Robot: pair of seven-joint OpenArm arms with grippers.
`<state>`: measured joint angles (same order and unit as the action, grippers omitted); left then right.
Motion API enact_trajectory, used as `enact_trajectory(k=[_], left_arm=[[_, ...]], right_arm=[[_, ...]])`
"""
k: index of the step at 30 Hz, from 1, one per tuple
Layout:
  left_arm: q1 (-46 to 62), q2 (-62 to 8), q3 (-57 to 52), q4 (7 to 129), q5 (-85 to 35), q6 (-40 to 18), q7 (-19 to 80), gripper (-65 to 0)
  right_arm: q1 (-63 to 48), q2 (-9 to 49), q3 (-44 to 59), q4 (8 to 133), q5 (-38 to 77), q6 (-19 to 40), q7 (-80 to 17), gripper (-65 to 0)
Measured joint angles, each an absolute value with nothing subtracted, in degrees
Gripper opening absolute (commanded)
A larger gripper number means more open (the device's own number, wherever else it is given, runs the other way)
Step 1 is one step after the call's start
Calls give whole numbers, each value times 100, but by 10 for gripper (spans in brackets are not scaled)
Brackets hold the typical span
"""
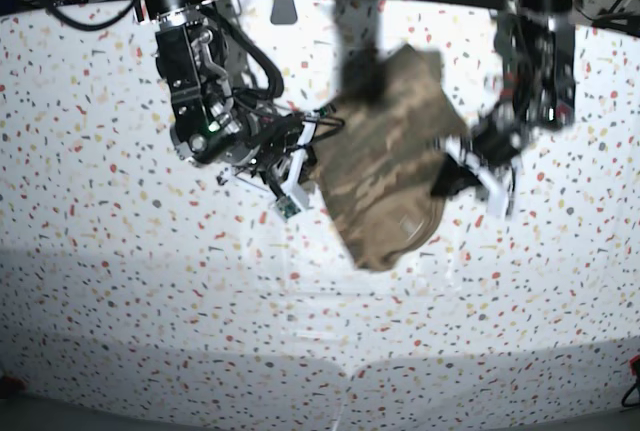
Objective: Fold the T-shirt properly
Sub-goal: 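Lift the folded bundle with both grippers and flip it over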
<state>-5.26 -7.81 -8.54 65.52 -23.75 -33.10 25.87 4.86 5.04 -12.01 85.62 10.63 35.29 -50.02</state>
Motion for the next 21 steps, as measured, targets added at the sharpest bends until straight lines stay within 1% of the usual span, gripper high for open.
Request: enact_trajectory(k=[3, 5, 6, 9, 12, 13, 16, 19, 21], left_arm=[[-587, -897, -919, 6560, -2716, -3293, 2884, -603], [-659, -934, -937, 6532, -2888, -3295, 3068, -603], [-814, -939, -899, 6528, -2827, -3284, 3253, -603], [-934, -1081, -851, 6674, -3277, -3347, 3153, -603], [-825, -1232, -899, 6799, -3339, -3236, 3310, -603], [-775, -1234, -902, 6904, -3463, -3140, 3286, -603], [-714, -1328, -856, 7308, -3712, -3323, 3358, -603], [-576, -1498, -862, 7765, -3712, -3275, 3363, -603], [-287, -1592, -888, 8143, -3699, -3247, 3428, -603]], right_arm=[[379, 388, -943, 8604, 913, 3470, -5033, -650], [274, 434, -816, 8580, 1114, 3503, -4847, -650], [351, 467, -779, 8582, 1087, 3518, -4930, -650], [491, 458, -768, 8593, 904, 3472, -5057, -650], [375, 510, -770, 8597, 980, 3444, -4910, -650], [388, 539, -755, 8597, 974, 3444, -4917, -650], [438, 454, -749, 8597, 913, 3433, -4978, -650], [429, 429, -753, 8597, 932, 3426, -4976, -650], [445, 447, -753, 8597, 930, 3426, -4978, -650]])
